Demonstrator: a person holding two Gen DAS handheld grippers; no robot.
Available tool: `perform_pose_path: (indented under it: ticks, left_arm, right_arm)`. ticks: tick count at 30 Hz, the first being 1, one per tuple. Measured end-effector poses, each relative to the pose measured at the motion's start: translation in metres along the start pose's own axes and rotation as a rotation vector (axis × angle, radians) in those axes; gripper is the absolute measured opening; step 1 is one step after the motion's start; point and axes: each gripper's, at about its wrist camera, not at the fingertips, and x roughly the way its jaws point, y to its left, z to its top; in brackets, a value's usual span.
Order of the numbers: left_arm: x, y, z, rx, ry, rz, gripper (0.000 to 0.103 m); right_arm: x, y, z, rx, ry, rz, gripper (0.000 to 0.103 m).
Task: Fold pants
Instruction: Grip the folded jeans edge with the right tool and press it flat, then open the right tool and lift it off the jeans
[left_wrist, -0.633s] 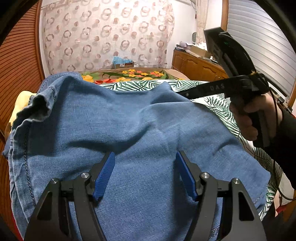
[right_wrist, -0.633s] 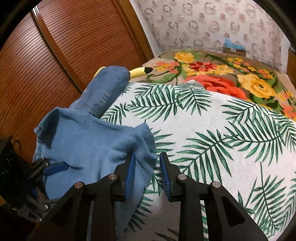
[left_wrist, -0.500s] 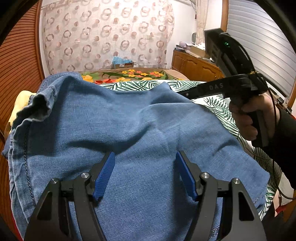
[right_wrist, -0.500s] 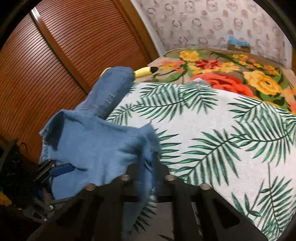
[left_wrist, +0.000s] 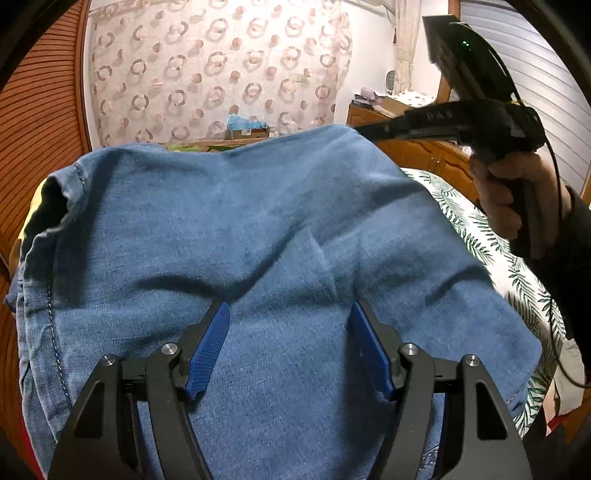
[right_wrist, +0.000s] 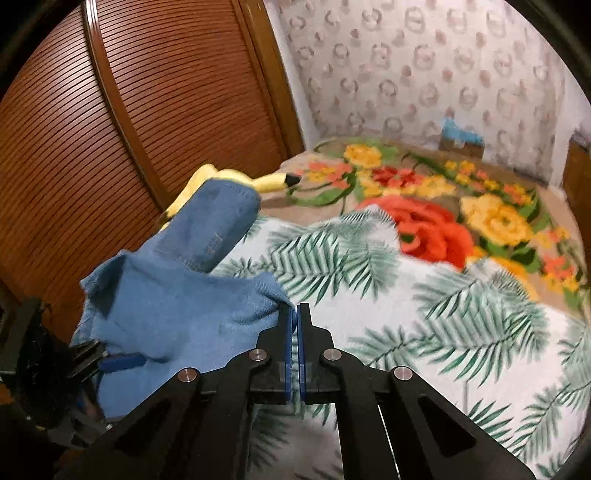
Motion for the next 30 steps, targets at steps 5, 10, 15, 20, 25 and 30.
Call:
perform_pose_path:
  ticks: [5, 10, 15, 20, 25, 30]
  left_arm:
    - [0.001, -0.001, -0.001, 0.000, 0.000, -0.006, 0.069]
    - [-0.001, 0.002, 0.002, -0.044, 0.015, 0.012, 0.069]
    - [-0.010, 0.009, 0.021, 0.012, 0.009, 0.113, 0.069]
    - [-0.011, 0.050, 0.045, -0.027, 0.024, 0.240, 0.069]
    - [-0.007, 0.076, 0.043, -0.077, 0.052, 0.238, 0.063]
    - [-0.021, 0.082, 0.037, -0.102, 0.007, 0.270, 0.063]
  right_arm:
    - [-0.017, -0.030, 0.016, 0.082, -0.090, -0.096, 0.000]
    - [-0.014, -0.019, 0.000, 0.035, -0.032, -0.081, 0.000]
    - [-0.015, 0.001, -0.025, 0.001, 0.035, -0.074, 0.004]
    - [-0.022, 0.014, -0.049, -0.009, 0.075, -0.041, 0.019]
    - [-0.034, 0.018, -0.081, 0.023, 0.113, -0.022, 0.047]
    - [-0.037, 0.024, -0.099, 0.078, 0.147, 0.019, 0.058]
